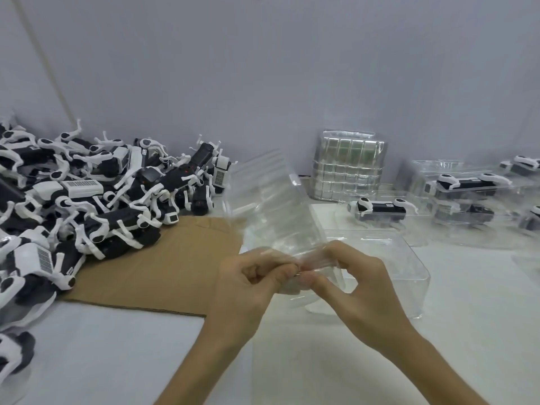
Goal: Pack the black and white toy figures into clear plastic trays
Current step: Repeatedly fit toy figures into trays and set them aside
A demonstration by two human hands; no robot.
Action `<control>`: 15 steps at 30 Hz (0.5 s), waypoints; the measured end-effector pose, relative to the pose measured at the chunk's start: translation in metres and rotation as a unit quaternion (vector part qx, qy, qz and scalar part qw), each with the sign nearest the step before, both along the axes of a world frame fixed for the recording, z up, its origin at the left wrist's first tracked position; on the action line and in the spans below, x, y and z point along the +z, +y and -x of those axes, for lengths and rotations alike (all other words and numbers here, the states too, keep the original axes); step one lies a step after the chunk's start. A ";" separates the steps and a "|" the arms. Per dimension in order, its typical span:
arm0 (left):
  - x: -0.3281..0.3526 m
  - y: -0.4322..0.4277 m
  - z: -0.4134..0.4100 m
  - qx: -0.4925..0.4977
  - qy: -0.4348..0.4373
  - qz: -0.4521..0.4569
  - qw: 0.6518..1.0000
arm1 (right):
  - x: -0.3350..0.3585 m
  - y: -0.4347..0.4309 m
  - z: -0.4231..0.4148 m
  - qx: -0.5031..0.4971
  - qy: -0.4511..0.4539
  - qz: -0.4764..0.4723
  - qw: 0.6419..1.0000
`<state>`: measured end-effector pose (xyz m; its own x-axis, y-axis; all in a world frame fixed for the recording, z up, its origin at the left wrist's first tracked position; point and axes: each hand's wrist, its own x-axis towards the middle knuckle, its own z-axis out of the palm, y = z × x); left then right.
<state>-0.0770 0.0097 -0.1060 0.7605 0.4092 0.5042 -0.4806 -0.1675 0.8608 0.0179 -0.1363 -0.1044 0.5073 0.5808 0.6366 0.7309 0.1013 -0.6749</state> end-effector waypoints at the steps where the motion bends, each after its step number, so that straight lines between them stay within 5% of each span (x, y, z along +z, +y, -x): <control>1: 0.000 0.001 0.000 0.000 0.006 0.016 1.000 | 0.000 0.000 0.000 0.008 0.008 -0.006 1.000; 5: 0.000 0.006 -0.002 0.066 0.031 0.045 0.996 | 0.006 -0.001 -0.006 0.025 0.065 -0.060 0.996; 9: 0.004 0.018 0.000 0.003 0.008 0.090 0.996 | 0.020 -0.019 -0.028 -0.042 0.121 -0.156 0.979; 15: 0.002 0.029 -0.001 0.027 0.004 0.192 0.981 | 0.033 -0.054 -0.054 -0.173 -0.053 -0.058 0.982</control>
